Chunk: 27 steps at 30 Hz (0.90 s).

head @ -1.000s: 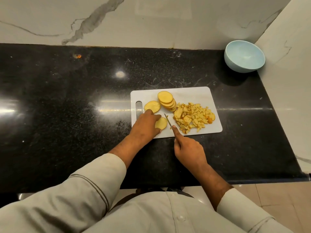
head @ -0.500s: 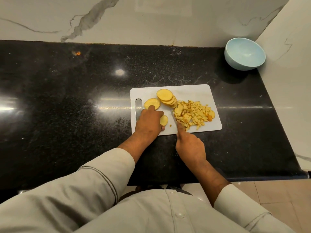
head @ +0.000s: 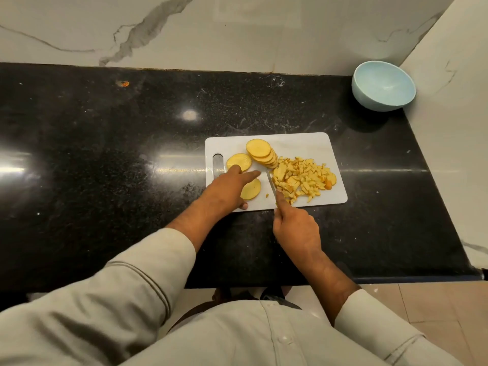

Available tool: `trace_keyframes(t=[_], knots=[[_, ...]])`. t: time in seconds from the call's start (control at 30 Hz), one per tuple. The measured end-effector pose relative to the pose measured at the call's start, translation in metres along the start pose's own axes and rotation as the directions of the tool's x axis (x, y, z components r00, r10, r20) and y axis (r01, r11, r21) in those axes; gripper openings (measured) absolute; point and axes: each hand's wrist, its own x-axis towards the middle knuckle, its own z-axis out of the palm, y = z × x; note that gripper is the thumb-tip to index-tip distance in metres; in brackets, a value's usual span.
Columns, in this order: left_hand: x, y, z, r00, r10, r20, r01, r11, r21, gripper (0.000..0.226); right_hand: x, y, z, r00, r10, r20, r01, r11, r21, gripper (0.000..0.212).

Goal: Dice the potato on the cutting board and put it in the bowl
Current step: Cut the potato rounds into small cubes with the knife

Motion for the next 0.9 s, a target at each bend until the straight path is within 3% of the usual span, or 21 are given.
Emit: trace_keyframes(t=[0.17, 0.37, 0.47, 0.6, 0.73, 0.9], knots=[[0.01, -0.003, -0.015, 0.996, 0.009, 0.086, -0.011, 0.999, 0.033, 0.077, -0.002, -0.011, 0.0, 0.999, 0.018, 0.042, -0.02, 0.999, 0.029, 0.054], [0.003, 0.009, 0.007, 0.99, -0.068, -0.125, 0.074, 0.996, 0.047, 0.078, -0.003, -0.015, 0.001, 1.0, 0.015, 0.026, -0.016, 0.999, 0.032, 0.054], [0.002, 0.009, 0.009, 0.989, -0.075, -0.131, 0.074, 0.997, -0.009, 0.084, -0.002, -0.015, 0.002, 0.999, 0.018, 0.027, -0.019, 0.999, 0.029, 0.053], [0.004, 0.013, 0.008, 0.994, -0.04, -0.103, 0.036, 0.998, -0.042, 0.069, -0.002, -0.013, 0.002, 1.0, 0.01, 0.022, -0.01, 1.0, 0.029, 0.053], [0.012, 0.008, -0.007, 0.995, -0.025, -0.098, 0.035, 0.994, 0.102, 0.065, -0.001, -0.011, 0.0, 1.0, -0.017, 0.018, 0.017, 1.0, 0.021, 0.053], [0.01, 0.018, 0.001, 0.986, -0.07, -0.149, 0.084, 0.992, 0.095, 0.061, 0.002, -0.006, -0.001, 0.999, -0.023, 0.027, 0.023, 1.0, 0.0, 0.053]])
